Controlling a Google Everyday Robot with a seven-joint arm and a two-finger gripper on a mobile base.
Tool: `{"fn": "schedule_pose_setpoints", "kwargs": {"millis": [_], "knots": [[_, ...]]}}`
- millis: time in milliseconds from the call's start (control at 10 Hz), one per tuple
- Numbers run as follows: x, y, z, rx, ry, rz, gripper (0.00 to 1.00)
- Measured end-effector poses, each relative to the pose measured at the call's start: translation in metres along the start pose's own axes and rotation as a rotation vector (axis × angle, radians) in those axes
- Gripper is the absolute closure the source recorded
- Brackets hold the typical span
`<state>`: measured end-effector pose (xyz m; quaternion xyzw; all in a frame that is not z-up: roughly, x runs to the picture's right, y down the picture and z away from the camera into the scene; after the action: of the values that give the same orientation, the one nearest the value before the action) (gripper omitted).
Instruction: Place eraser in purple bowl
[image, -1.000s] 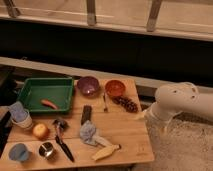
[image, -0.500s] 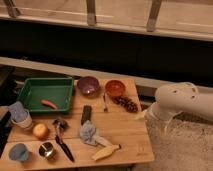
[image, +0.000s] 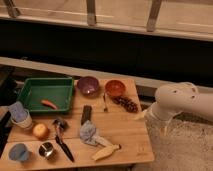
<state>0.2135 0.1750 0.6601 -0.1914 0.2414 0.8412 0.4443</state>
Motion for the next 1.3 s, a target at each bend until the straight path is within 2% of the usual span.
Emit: {"fn": "schedule_pose_setpoints", "kwargs": {"millis": [400,600,700,800,900,1100,1300], "knots": [[0.000,0.000,0.000,0.002,0.000,-0.004,0.20],[0.002,0.000,-0.001,0.020,-0.018,-0.039,0.20],[0.004,0.012,0.001,0.037,-0.050,-0.086,0.20],[0.006,0.028,0.005,0.052,-0.061,-0.125,0.20],[0.010,0.043,0.008,0.058,-0.067,-0.153,0.20],[0.027,0.099,0.016,0.052,-0.070,-0.237,0.20],[0.043,0.133,0.020,0.049,-0.063,-0.293,0.20]]}}
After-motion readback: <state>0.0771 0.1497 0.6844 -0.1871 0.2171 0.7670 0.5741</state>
